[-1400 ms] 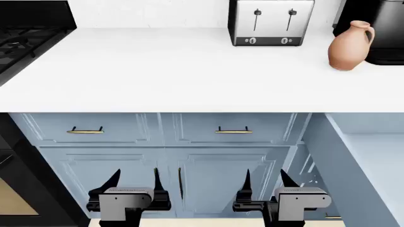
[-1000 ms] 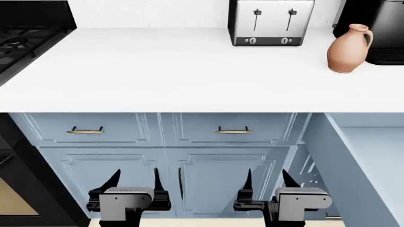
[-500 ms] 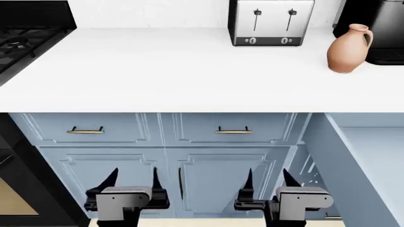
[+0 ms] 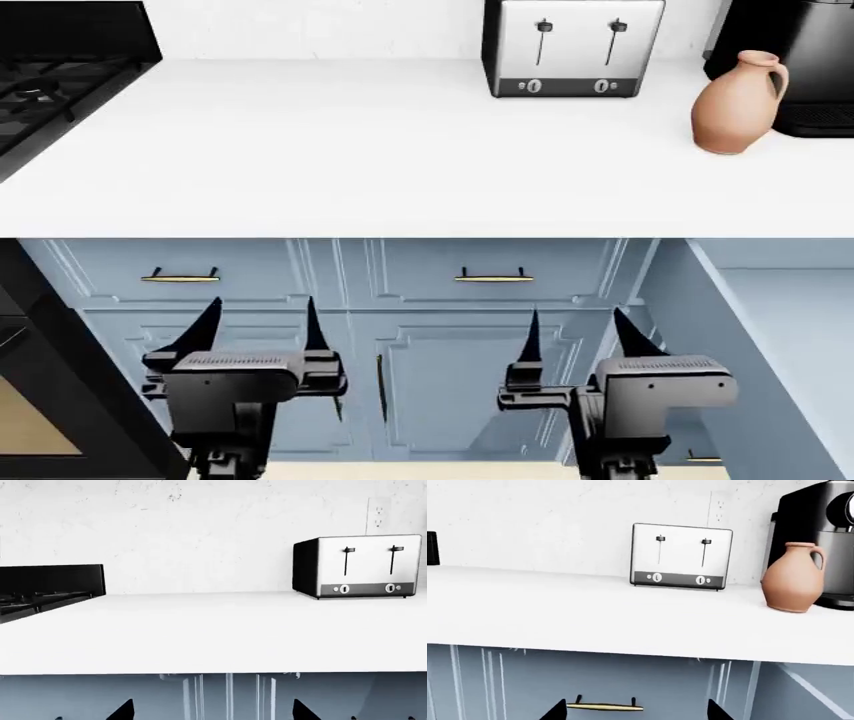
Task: Close the right drawer.
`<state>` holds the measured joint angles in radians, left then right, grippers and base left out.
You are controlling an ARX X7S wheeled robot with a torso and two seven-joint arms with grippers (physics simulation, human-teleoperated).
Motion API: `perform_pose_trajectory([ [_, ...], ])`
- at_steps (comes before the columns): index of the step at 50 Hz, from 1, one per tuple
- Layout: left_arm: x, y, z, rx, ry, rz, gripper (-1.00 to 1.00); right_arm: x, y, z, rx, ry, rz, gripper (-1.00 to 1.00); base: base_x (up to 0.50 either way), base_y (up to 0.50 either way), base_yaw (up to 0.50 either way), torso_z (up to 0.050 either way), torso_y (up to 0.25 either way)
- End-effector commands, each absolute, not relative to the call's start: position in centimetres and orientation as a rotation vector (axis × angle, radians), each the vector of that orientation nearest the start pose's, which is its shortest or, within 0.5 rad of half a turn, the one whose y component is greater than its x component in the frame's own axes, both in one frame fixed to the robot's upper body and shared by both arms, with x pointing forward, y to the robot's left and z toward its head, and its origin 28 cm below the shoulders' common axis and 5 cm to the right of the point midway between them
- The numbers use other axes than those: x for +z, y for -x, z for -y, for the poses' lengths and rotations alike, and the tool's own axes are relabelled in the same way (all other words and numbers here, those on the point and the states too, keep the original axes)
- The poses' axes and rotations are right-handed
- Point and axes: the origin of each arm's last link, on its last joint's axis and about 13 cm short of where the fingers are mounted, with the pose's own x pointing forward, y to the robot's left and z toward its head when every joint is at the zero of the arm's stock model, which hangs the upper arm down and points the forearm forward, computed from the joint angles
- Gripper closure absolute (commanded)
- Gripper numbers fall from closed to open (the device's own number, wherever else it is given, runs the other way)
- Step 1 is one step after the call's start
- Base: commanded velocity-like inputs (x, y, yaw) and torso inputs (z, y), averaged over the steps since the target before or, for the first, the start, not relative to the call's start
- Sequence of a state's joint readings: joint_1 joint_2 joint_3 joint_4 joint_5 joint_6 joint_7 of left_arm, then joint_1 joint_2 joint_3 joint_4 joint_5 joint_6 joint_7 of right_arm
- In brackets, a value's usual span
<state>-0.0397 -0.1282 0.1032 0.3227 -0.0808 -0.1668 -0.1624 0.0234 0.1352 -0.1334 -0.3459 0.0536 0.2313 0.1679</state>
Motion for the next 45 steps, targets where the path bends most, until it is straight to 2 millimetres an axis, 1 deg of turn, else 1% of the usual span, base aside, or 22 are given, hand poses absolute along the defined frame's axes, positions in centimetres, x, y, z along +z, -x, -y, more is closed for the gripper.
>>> perform_pose_trajectory([
  [1, 12.0, -22.3, -20.7, 0.010, -0.041, 0.283, -1.00, 10.8, -21.5, 9.4, 0.002, 0.105, 0.199, -1.00, 0.00, 0.00, 0.00, 0.000, 0.000],
  [3, 12.5, -22.5, -20.6, 0.003, -0.043, 0.296, -1.00, 11.5, -21.6, 9.4, 0.003, 0.104, 0.212, -1.00, 0.00, 0.00, 0.00, 0.000, 0.000],
  [4, 13.3, -22.6, -20.5, -0.004, -0.046, 0.314, -1.00, 12.1, -21.8, 9.4, 0.002, 0.110, 0.229, -1.00, 0.00, 0.00, 0.00, 0.000, 0.000],
  [6, 13.7, -22.7, -20.4, -0.012, -0.046, 0.332, -1.00, 12.7, -21.8, 9.3, 0.007, 0.113, 0.244, -1.00, 0.00, 0.00, 0.00, 0.000, 0.000],
  [9, 15.5, -22.9, -20.3, -0.012, -0.044, 0.373, -1.00, 14.0, -21.9, 9.2, 0.012, 0.128, 0.278, -1.00, 0.00, 0.00, 0.00, 0.000, 0.000],
  [13, 16.9, -23.1, -20.2, -0.018, -0.044, 0.407, -1.00, 14.9, -21.9, 9.1, 0.021, 0.134, 0.301, -1.00, 0.00, 0.00, 0.00, 0.000, 0.000],
  [15, 17.4, -23.0, -20.1, -0.024, -0.047, 0.419, -1.00, 15.2, -21.8, 9.0, 0.026, 0.137, 0.310, -1.00, 0.00, 0.00, 0.00, 0.000, 0.000],
  [18, 19.2, -23.1, -19.9, -0.032, -0.053, 0.468, -1.00, 16.7, -21.9, 8.9, 0.031, 0.151, 0.348, -1.00, 0.00, 0.00, 0.00, 0.000, 0.000],
  [22, 20.8, -23.0, -19.7, -0.048, -0.054, 0.516, -1.00, 18.2, -21.9, 8.8, 0.036, 0.160, 0.384, -1.00, 0.00, 0.00, 0.00, 0.000, 0.000],
  [27, 22.2, -22.7, -19.4, -0.068, -0.054, 0.555, -1.00, 19.4, -21.8, 8.7, 0.043, 0.170, 0.417, -1.00, 0.00, 0.00, 0.00, 0.000, 0.000],
  [36, 23.7, -22.5, -19.0, -0.086, -0.053, 0.598, -1.00, 21.3, -21.8, 8.3, 0.062, 0.191, 0.464, -1.00, 0.00, 0.00, 0.00, 0.000, 0.000],
  [43, 25.8, -22.2, -18.7, -0.096, -0.030, 0.676, -1.00, 23.8, -21.6, 7.8, 0.090, 0.227, 0.573, -1.00, 0.00, 0.00, 0.00, 0.000, 0.000],
  [45, 26.3, -22.0, -18.6, -0.096, -0.032, 0.692, -1.00, 24.2, -21.4, 7.7, 0.096, 0.230, 0.586, -1.00, 0.00, 0.00, 0.00, 0.000, 0.000],
])
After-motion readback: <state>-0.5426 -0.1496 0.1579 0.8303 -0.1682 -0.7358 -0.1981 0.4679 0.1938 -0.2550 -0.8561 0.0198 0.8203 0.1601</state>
